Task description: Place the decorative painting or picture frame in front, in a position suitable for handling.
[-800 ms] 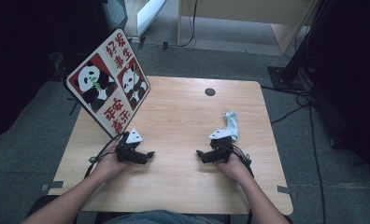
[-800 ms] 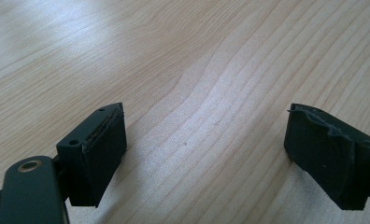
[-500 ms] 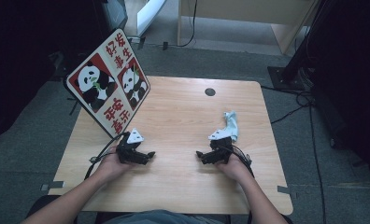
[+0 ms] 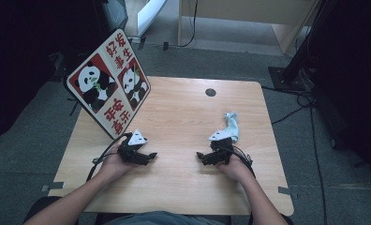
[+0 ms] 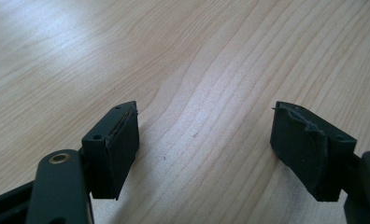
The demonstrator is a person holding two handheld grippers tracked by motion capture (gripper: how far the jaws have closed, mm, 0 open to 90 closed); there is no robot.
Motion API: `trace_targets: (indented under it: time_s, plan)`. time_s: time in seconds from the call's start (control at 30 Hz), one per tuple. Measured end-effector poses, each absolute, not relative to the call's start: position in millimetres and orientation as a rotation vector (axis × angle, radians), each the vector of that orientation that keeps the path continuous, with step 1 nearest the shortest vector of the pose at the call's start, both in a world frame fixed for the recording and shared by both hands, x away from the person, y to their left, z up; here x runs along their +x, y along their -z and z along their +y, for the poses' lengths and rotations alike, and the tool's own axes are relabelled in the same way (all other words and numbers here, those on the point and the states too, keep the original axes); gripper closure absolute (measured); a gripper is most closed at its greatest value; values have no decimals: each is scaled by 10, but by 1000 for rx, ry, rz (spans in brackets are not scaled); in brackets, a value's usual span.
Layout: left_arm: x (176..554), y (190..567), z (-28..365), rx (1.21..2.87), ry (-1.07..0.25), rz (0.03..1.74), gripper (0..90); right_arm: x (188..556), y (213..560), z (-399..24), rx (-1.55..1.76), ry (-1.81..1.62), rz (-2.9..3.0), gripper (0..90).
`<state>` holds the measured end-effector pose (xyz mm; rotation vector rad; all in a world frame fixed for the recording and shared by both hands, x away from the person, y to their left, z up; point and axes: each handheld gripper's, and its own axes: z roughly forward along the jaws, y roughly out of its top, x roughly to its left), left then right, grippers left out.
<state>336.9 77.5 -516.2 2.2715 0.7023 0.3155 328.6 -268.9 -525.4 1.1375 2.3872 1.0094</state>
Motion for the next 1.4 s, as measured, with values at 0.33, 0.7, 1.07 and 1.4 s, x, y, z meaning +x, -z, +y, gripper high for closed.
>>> trace_targets:
  time_s: [0.33,0.7,1.07,1.4]
  plan:
    - [3388,5087,792,2276,-220,666,345,3283,5254,-2688,1139,-1009,2386,0]
    - [3464,4981,851,2271,-88,659,422,3283,5254,-2688,1138,-1009,2386,0]
    - [3458,4788,970,2219,-83,645,430,3274,5254,-2687,1142,-1010,2386,0]
    - [3464,4659,1177,2180,-86,690,445,3269,5255,-2689,1133,-1014,2388,0]
